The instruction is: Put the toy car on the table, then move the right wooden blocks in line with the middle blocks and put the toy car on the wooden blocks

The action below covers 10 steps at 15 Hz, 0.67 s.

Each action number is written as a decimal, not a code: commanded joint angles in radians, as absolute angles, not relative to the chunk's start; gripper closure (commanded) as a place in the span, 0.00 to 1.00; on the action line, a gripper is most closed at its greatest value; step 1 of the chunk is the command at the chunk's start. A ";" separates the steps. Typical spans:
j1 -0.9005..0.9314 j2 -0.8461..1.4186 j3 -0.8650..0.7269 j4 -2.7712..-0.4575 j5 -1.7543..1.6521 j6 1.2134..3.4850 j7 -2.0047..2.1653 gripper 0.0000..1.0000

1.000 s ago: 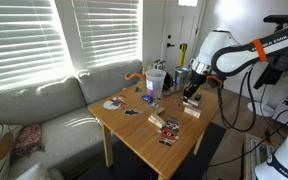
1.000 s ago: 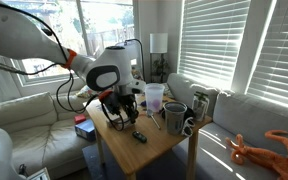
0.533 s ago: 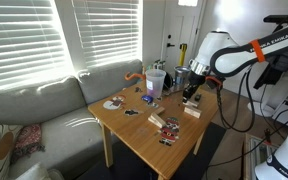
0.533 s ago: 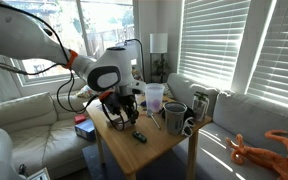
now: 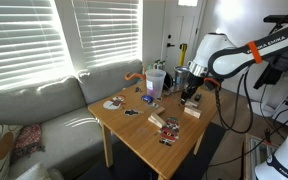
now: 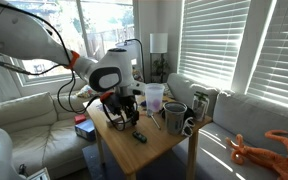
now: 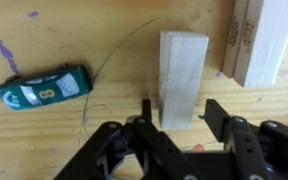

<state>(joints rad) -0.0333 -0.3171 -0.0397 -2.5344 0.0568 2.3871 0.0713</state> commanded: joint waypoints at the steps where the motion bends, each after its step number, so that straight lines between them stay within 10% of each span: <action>1: -0.031 -0.291 -0.032 -2.516 0.060 2.379 0.069 0.73; 5: -0.033 -0.289 -0.032 -2.512 0.059 2.367 0.072 0.95; 10: -0.035 -0.313 -0.028 -2.527 0.053 2.348 0.082 0.93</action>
<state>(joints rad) -0.0344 -0.3064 -0.0366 -2.5285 0.0540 2.3832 0.0714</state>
